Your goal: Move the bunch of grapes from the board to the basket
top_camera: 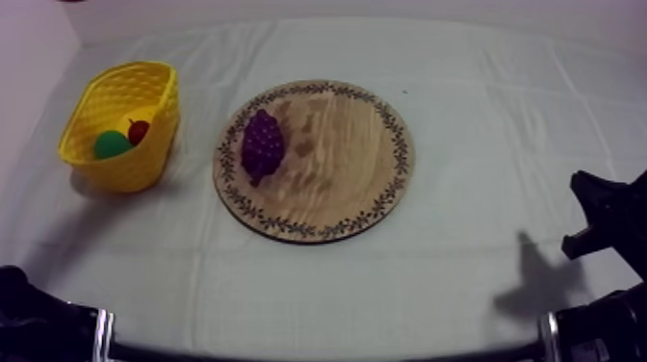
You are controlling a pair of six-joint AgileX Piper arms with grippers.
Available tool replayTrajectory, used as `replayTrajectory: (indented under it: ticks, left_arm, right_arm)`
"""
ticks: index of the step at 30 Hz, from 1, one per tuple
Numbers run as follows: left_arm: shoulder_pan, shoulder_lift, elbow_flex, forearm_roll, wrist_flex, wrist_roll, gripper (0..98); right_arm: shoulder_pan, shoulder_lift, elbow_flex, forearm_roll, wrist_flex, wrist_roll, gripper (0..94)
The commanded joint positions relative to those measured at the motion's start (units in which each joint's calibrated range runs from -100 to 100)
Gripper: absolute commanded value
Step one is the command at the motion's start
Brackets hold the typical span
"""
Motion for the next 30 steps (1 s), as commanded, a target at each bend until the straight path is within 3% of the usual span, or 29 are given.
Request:
replayTrajectory:
  ticks: [1,15,19,22,26,30]
  left_arm:
    - [0.36,6.88,-1.14,-0.27,0.28,1.13,0.0]
    - [2.05,23.88,-4.12,-0.95,1.1,5.05,0.0]
    - [1.59,26.07,-5.07,-0.36,0.54,5.08,1.0]
    - [1.43,26.74,-5.3,0.0,0.07,4.84,11.2]
    - [0.98,26.94,-5.51,1.65,-0.16,2.33,35.2]
    - [0.57,26.79,-5.24,2.25,0.36,2.12,55.5]
  right_arm:
    - [0.02,-0.01,-0.03,0.01,0.0,0.0,0.4]
    - [0.02,-0.01,-0.03,0.01,0.0,0.03,0.4]
    - [0.02,-0.01,-0.03,0.01,0.0,0.05,0.4]
    - [0.02,-0.01,-0.03,0.01,0.0,0.05,0.4]
    - [0.02,-0.01,-0.03,0.01,0.0,0.05,0.4]
    - [0.02,-0.01,-0.03,0.01,0.0,0.05,0.4]
